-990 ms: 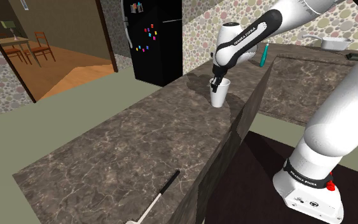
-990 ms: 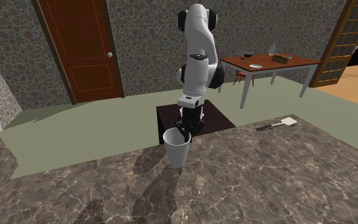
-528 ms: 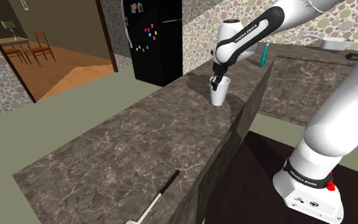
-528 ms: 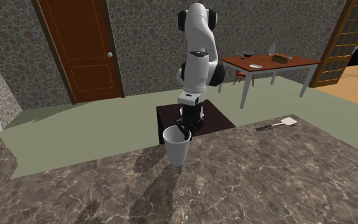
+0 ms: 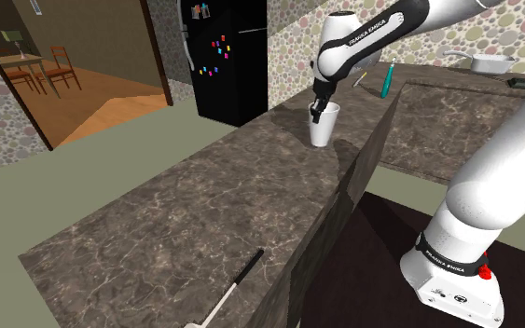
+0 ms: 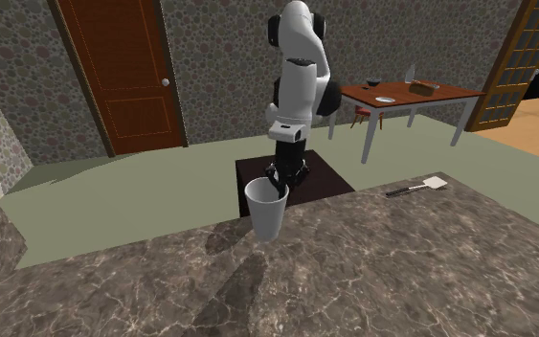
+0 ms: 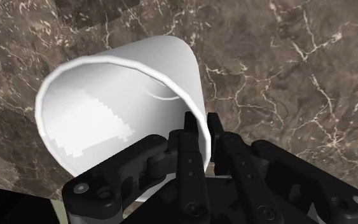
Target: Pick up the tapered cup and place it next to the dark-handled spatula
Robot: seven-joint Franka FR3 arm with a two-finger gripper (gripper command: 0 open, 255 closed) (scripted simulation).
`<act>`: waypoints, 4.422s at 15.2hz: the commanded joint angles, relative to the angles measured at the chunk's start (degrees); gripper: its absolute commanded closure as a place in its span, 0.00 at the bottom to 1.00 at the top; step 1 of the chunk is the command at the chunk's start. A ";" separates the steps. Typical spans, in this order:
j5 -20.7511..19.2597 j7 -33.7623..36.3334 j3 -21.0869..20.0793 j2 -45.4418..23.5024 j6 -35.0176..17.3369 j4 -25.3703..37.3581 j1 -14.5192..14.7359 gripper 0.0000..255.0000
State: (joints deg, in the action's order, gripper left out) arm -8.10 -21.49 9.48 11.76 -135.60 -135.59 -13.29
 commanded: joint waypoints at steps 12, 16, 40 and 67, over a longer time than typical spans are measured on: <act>0.45 -0.81 -0.38 3.59 10.49 6.95 0.18 1.00; 0.59 -1.02 -0.52 4.24 13.62 9.43 0.25 1.00; 1.16 7.90 -7.83 8.67 27.69 18.05 3.72 1.00; 0.26 45.32 -34.31 -2.82 34.64 31.33 15.15 1.00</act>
State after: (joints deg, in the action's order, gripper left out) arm -7.56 22.90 -24.27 9.65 -101.17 -105.02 1.60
